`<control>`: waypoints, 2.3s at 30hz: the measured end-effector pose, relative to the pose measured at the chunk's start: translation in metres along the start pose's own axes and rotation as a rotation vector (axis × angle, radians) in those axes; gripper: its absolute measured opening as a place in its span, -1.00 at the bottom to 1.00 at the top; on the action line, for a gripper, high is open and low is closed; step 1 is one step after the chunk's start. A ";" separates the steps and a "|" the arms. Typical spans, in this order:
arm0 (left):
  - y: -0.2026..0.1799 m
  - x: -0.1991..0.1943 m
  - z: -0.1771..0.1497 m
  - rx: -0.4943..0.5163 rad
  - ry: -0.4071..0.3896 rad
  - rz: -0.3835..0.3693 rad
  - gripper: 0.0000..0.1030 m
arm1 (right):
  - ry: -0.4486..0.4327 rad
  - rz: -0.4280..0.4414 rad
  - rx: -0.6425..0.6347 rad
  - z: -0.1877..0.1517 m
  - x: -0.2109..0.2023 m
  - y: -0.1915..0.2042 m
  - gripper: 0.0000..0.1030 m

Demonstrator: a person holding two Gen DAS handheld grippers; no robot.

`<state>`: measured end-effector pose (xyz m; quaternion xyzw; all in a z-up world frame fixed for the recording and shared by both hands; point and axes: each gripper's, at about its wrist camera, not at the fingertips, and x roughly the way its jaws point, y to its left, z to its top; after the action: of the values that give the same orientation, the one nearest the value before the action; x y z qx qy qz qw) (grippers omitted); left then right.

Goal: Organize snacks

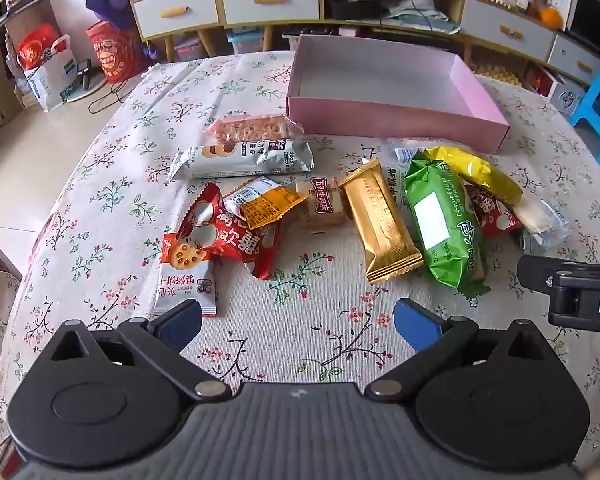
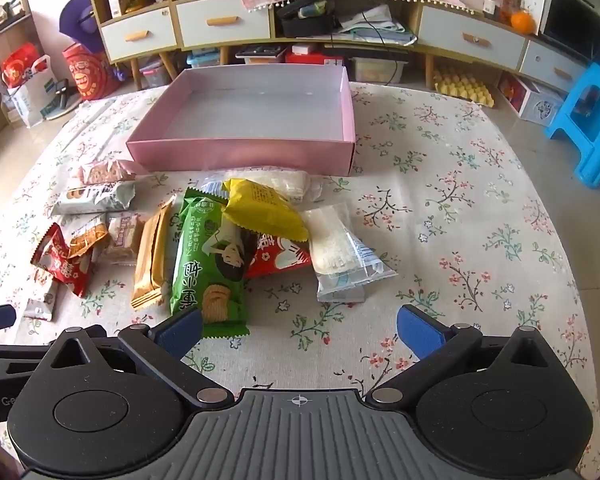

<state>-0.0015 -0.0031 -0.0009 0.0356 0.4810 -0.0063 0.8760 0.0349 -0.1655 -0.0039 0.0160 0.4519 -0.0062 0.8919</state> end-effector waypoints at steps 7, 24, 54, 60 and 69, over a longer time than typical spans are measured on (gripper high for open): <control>0.000 0.001 0.000 -0.004 -0.001 0.002 0.99 | -0.001 0.002 0.002 0.000 -0.001 0.000 1.00; 0.001 0.001 0.000 0.000 -0.001 0.002 0.99 | 0.001 0.009 0.001 0.001 -0.001 0.001 1.00; 0.001 0.001 0.003 -0.004 -0.005 0.003 0.99 | 0.000 0.017 0.007 0.002 -0.002 0.000 1.00; 0.001 0.001 0.004 -0.001 -0.004 -0.001 0.99 | 0.004 0.019 0.014 0.003 -0.001 -0.002 1.00; 0.007 0.003 0.012 0.014 0.028 -0.021 0.99 | -0.021 0.015 0.009 0.015 -0.013 -0.007 1.00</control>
<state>0.0108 0.0029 0.0033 0.0368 0.4934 -0.0185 0.8688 0.0390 -0.1728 0.0153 0.0236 0.4422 -0.0016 0.8966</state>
